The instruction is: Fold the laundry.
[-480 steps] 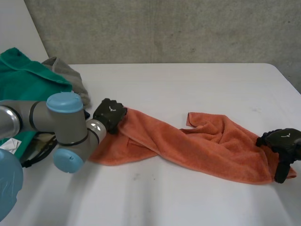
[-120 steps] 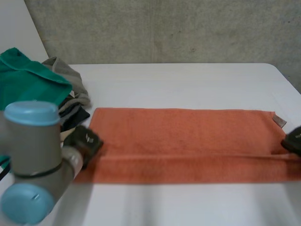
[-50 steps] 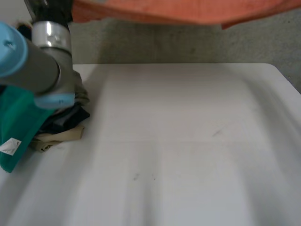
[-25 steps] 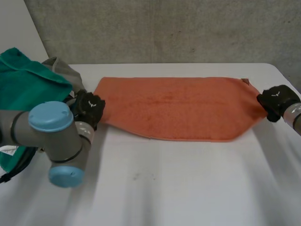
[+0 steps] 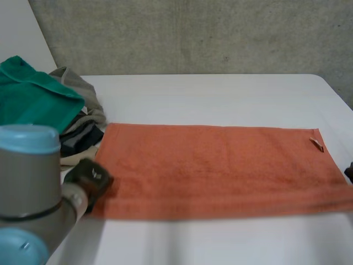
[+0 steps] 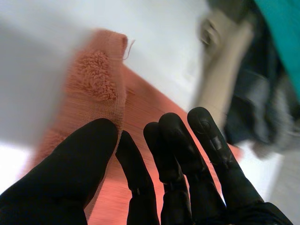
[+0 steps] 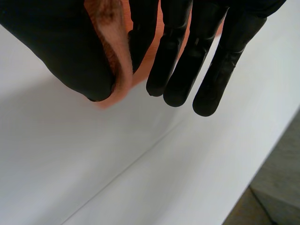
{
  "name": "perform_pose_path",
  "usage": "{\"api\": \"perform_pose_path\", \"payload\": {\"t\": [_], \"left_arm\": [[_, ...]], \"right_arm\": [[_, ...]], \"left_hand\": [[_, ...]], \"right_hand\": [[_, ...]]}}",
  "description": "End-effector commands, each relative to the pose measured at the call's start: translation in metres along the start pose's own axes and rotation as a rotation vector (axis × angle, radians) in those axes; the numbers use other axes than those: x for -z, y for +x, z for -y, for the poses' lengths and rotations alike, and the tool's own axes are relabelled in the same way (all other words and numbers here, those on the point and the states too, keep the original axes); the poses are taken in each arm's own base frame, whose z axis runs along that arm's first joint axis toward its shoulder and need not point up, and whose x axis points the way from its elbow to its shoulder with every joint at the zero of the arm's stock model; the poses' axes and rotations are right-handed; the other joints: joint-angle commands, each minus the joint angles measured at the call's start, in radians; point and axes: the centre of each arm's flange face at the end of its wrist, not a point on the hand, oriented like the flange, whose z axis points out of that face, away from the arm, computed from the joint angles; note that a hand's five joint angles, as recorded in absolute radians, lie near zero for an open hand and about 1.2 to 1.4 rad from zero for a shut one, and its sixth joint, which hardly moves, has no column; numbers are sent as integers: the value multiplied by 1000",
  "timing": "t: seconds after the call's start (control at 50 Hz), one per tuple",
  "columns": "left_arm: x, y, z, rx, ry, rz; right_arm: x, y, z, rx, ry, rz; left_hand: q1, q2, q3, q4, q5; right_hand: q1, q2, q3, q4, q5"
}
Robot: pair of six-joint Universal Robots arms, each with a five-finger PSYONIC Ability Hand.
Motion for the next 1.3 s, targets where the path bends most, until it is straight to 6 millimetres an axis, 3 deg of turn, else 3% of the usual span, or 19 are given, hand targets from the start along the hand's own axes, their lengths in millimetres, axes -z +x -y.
{"api": "perform_pose_path", "payload": {"t": [0.02,0.18,0.28,0.38,0.4,0.42,0.44,0.46,0.5,0.52,0.7,0.74,0.86,0.96,1.06,1.22,1.26,1.28,1.3], "left_arm": [[-56,-33,44,53,193,207],[-131,-43,72,66,335,362],[-162,-52,84,56,390,466],[-183,-52,87,23,410,513],[-187,-50,87,21,414,509],[-191,-44,87,17,430,499],[-193,-43,87,15,441,496],[-194,-40,88,10,454,494],[-192,-35,96,0,507,494],[-191,-32,98,-3,518,493],[-153,-42,101,9,557,526],[-147,-39,93,7,533,510],[-124,-34,80,21,494,470],[-98,-33,74,114,504,430],[-85,-31,74,206,534,392],[-80,-21,78,215,549,366],[-80,-21,78,213,550,365],[-80,-21,78,214,549,366],[-80,-21,78,213,548,365]], "right_arm": [[-41,12,29,-67,147,-162],[-87,27,62,-54,265,-384],[-114,34,77,-36,302,-483],[-139,26,85,-24,311,-495],[-145,24,88,-24,316,-506],[-148,23,90,-25,318,-514],[-150,21,92,-24,320,-520],[-150,20,94,-25,323,-529],[-148,18,101,-33,338,-556],[-146,17,105,-39,350,-563],[-72,30,122,-148,483,-563],[-56,26,120,-150,520,-512],[-40,12,91,-161,487,-351],[-43,0,62,-212,417,-239],[-51,-7,48,-225,385,-206],[-93,-16,34,-185,392,-211],[-102,-14,31,-165,391,-234],[-103,-12,30,-162,391,-242],[-105,-4,27,-169,386,-273]], "left_hand": [[237,195,200,193,255],[237,195,200,193,255],[237,195,200,193,255],[237,195,200,193,255],[237,195,200,193,255],[130,88,93,86,148],[-435,-477,-472,-479,-417],[-985,-1027,-1022,-1028,-967],[-765,-807,-802,-809,-747],[-970,-1012,-1007,-1014,-952],[-985,-1027,-1022,-1028,-967],[-985,-1027,-1022,-1028,-967],[-985,-1027,-1022,-1028,-967],[-985,-1027,-1022,-1028,-967],[-985,-1027,-1022,-1028,-967],[-985,-1027,-1022,-1028,-967],[-985,-1027,-1022,-1028,-967],[-985,-1027,-1022,-1028,-967],[-985,-1027,-1022,-1028,-967]], "right_hand": [[337,213,210,206,236],[337,213,210,206,236],[337,213,210,206,236],[337,213,210,206,236],[-25,-149,-153,-156,-126],[-558,-682,-685,-689,-659],[-885,-1009,-1012,-1016,-986],[-885,-1009,-1012,-1016,-986],[-885,-1009,-1012,-1016,-986],[-885,-1009,-1012,-1016,-986],[-885,-1009,-1012,-1016,-986],[-885,-1009,-1012,-1016,-986],[-885,-1009,-1012,-1016,-986],[-781,-905,-909,-912,-883],[-760,-884,-887,-891,-861],[-646,-770,-773,-777,-747],[-330,-454,-457,-461,-431],[-81,-205,-209,-212,-183],[333,209,206,202,232]]}}
